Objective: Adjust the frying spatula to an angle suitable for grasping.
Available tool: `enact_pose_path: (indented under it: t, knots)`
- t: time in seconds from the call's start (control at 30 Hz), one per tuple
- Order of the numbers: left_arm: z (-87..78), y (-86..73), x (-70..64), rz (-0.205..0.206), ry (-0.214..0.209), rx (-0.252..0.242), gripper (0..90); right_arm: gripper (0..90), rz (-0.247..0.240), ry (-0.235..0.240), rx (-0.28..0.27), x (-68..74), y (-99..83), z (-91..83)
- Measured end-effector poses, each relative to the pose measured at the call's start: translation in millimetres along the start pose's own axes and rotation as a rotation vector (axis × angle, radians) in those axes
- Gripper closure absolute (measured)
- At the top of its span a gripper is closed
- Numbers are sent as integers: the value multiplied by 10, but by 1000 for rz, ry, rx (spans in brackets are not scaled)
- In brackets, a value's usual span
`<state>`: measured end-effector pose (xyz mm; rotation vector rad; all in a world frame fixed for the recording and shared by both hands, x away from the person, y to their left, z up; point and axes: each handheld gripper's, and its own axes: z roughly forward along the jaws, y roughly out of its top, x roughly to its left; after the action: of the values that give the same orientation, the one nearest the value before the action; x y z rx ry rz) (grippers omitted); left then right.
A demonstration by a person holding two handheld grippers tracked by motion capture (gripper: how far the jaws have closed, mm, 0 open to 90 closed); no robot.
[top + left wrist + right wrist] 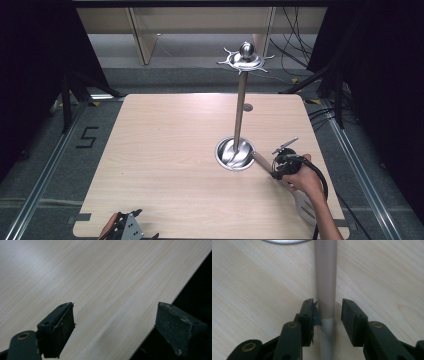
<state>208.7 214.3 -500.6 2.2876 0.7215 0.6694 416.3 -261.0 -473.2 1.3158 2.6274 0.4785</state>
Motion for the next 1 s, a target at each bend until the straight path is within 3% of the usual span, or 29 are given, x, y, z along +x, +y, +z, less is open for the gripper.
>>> enact_pose_path:
  t: [0.17,0.2,0.3,0.33,0.37,0.4,0.5,0.6,0.67,0.83,0.87,0.97,1.0]
  knots:
    - [-2,1,-2,-4,-7,2,150,670,-9,12,14,11,16,14]
    - [11,1,-12,-23,13,-21,150,678,-39,-1,18,-3,28,25]
    - [-3,3,0,-2,5,-3,150,690,-44,-4,22,-3,36,29]
    - [16,-1,-15,-29,7,-19,150,696,-28,-1,43,15,44,31]
    - [16,-1,-15,-29,7,-19,150,696,-28,-1,43,15,44,31]
    - [-2,2,-1,-2,4,-2,150,702,-63,-12,37,2,57,52]
    - [12,1,-14,-26,12,-22,150,708,-49,-7,51,19,65,54]
    - [-1,1,-4,-7,-5,1,150,723,-63,-6,49,14,83,62]
    - [1,3,-5,-5,-8,0,150,738,-87,-9,55,5,98,66]
    - [-4,3,-3,-1,0,-3,150,741,-91,-23,73,41,115,65]
    - [15,0,-16,-26,13,-26,150,741,-109,-34,68,42,117,69]
    - [10,1,-16,-31,2,-24,150,741,-107,-33,74,62,113,61]
    - [-10,5,2,-3,-7,-2,150,742,-98,-27,65,68,106,56]
